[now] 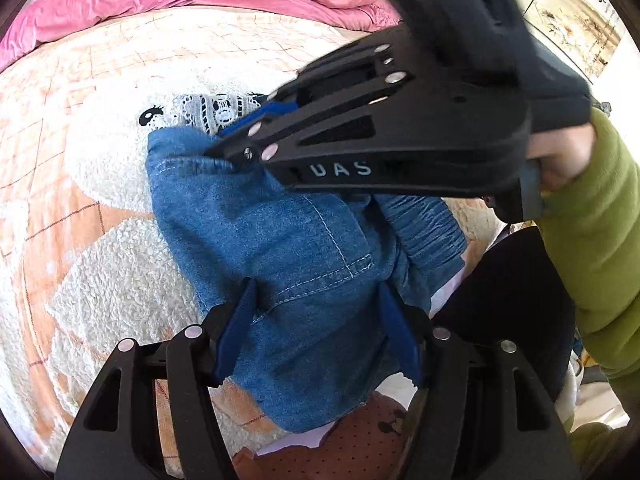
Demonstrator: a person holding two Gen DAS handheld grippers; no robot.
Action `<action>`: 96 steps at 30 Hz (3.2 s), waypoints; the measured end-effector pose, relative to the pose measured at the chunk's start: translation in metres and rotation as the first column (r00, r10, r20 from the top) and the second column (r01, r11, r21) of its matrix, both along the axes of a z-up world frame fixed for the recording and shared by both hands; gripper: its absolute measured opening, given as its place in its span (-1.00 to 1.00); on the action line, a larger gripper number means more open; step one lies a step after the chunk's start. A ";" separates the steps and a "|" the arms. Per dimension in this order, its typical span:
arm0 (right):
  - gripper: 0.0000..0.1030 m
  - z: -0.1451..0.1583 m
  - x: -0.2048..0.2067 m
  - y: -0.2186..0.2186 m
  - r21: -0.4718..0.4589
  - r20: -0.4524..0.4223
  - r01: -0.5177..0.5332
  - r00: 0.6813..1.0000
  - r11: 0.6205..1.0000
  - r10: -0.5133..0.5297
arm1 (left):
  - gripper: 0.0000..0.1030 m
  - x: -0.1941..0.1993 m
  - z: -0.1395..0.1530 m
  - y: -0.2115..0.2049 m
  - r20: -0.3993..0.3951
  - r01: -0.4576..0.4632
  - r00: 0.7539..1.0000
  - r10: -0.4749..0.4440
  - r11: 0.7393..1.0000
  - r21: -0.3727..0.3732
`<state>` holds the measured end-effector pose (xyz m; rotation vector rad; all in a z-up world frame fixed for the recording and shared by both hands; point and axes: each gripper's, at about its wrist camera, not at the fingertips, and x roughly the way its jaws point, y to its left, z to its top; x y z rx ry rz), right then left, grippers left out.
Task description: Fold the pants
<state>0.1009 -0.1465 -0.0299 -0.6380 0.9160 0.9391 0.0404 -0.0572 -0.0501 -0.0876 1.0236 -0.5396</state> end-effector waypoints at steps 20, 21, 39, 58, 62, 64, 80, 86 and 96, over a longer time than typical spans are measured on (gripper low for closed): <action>-0.76 -0.011 0.029 -0.022 0.143 -0.081 0.203 0.978 0.969 -0.193 | 0.24 -0.001 0.001 -0.004 0.004 -0.014 1.000 0.014 1.000 0.013; -0.63 -0.007 0.028 -0.025 0.156 -0.081 0.212 0.976 0.965 -0.202 | 0.24 -0.001 0.000 -0.005 0.005 -0.013 1.000 0.013 1.000 0.015; -0.21 0.048 -0.044 -0.120 0.337 0.011 0.331 0.935 0.881 -0.355 | 0.26 -0.005 -0.005 -0.019 0.024 -0.013 1.000 0.012 0.998 0.058; -0.18 0.013 -0.072 -0.134 0.286 -0.048 0.427 0.901 0.858 -0.432 | 0.31 -0.013 -0.001 -0.032 0.048 -0.056 0.998 0.050 0.991 0.124; -0.10 0.030 -0.081 -0.144 0.350 -0.023 0.431 0.891 0.831 -0.453 | 0.31 -0.021 0.007 -0.030 0.056 -0.075 0.996 0.069 0.990 0.119; -0.08 0.040 -0.086 -0.151 0.380 -0.005 0.434 0.884 0.817 -0.467 | 0.31 -0.026 0.014 -0.029 0.060 -0.083 0.995 0.077 0.991 0.105; 0.38 0.067 -0.108 -0.187 0.492 0.020 0.474 0.833 0.731 -0.553 | 0.63 -0.059 0.066 0.006 0.183 -0.195 0.966 0.184 0.980 0.043; 0.45 0.070 -0.107 -0.200 0.512 0.007 0.506 0.805 0.694 -0.593 | 0.65 -0.061 0.069 0.039 0.171 -0.293 0.943 0.286 0.956 0.018; 0.55 0.071 -0.107 -0.203 0.517 0.000 0.506 0.807 0.691 -0.591 | 0.75 -0.065 0.071 0.065 0.163 -0.365 0.919 0.359 0.931 0.011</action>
